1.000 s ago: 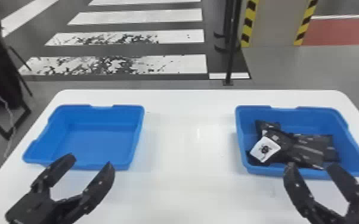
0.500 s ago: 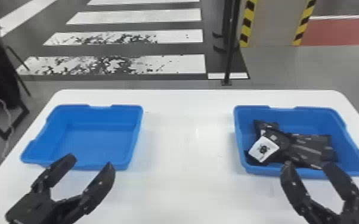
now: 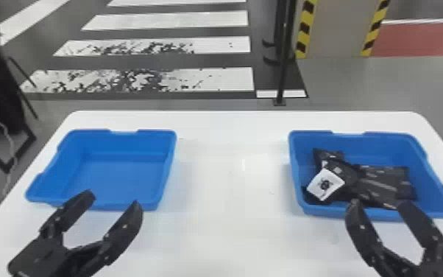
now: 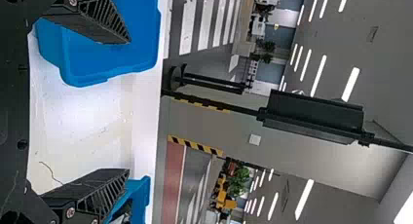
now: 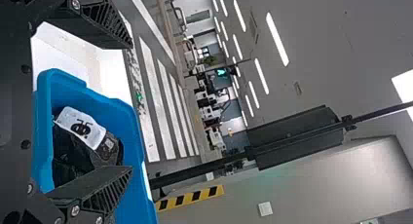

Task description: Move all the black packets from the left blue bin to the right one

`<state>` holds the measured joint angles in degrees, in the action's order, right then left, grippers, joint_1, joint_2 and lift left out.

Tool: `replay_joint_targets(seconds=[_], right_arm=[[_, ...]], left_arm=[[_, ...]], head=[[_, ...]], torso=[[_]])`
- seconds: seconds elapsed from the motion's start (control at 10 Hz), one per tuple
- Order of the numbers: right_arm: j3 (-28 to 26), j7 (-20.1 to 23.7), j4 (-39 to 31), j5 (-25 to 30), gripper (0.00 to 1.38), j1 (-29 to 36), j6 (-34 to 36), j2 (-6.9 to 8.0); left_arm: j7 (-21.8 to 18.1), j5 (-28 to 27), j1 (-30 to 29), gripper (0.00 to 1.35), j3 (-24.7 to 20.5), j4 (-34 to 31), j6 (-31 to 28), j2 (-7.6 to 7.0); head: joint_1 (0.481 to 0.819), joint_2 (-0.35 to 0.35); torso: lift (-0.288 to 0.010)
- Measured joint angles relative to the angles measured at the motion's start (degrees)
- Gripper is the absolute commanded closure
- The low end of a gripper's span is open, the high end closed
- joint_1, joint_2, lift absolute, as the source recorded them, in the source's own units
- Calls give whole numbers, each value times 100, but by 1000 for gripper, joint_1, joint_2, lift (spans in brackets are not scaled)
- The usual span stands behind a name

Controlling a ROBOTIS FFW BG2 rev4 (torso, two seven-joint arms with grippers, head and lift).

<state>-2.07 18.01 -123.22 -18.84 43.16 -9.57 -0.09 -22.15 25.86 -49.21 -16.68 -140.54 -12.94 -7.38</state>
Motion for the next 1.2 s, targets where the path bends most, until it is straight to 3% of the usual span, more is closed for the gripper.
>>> replay_joint_targets(seconds=[1.2], right_arm=[[45,5,0,-46,147,-44,0,3]], left_arm=[[0,51,24,125,22,1,-11,0]], head=[[695,78]], torso=[[-185]])
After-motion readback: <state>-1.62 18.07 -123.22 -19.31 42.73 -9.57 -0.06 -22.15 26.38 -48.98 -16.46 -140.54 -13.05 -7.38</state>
